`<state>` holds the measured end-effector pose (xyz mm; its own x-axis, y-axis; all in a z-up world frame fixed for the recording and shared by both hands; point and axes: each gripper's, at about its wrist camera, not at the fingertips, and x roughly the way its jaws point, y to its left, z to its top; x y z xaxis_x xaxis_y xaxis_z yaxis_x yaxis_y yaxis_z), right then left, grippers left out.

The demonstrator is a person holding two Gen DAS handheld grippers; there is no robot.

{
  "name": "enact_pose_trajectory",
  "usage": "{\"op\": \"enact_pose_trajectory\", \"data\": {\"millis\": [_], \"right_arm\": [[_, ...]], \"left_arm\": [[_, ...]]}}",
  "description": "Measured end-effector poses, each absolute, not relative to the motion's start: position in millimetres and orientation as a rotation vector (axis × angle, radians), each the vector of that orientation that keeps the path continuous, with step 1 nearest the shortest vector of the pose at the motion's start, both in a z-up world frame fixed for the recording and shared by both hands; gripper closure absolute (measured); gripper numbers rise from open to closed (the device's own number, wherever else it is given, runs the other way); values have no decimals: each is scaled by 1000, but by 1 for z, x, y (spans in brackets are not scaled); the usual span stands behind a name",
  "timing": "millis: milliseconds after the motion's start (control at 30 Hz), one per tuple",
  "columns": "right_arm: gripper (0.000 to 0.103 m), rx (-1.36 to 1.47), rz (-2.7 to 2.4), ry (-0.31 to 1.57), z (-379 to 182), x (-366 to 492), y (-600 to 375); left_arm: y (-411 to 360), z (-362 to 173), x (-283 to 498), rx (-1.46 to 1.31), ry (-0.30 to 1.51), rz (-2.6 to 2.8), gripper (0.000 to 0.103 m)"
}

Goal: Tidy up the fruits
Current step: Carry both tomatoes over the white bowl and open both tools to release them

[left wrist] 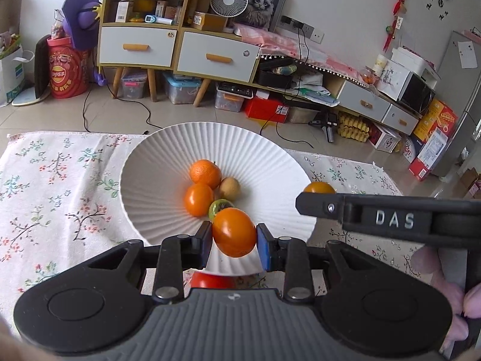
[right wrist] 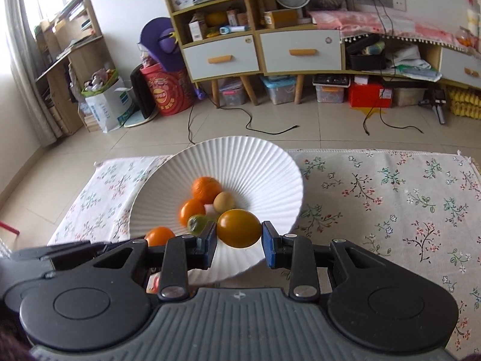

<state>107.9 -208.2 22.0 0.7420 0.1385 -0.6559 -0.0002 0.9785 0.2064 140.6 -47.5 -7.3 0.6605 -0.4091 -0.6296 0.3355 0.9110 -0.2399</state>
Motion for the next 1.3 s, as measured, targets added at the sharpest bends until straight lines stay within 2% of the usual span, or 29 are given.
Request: {"op": "enact_pose_trajectory", "data": {"millis": [367,1033,1300], "right_arm": [[74,256,86,753,10,139,-219],[73,285,129,767,-5,160,-218],[69,313,103,755,4,156,-223]], "left_arm": [[-75,-16,159,-63,737,-482,78],[-74,-26,173,-112,742,-508,77],[-77,-25,174,-93,746,-517,66]]}}
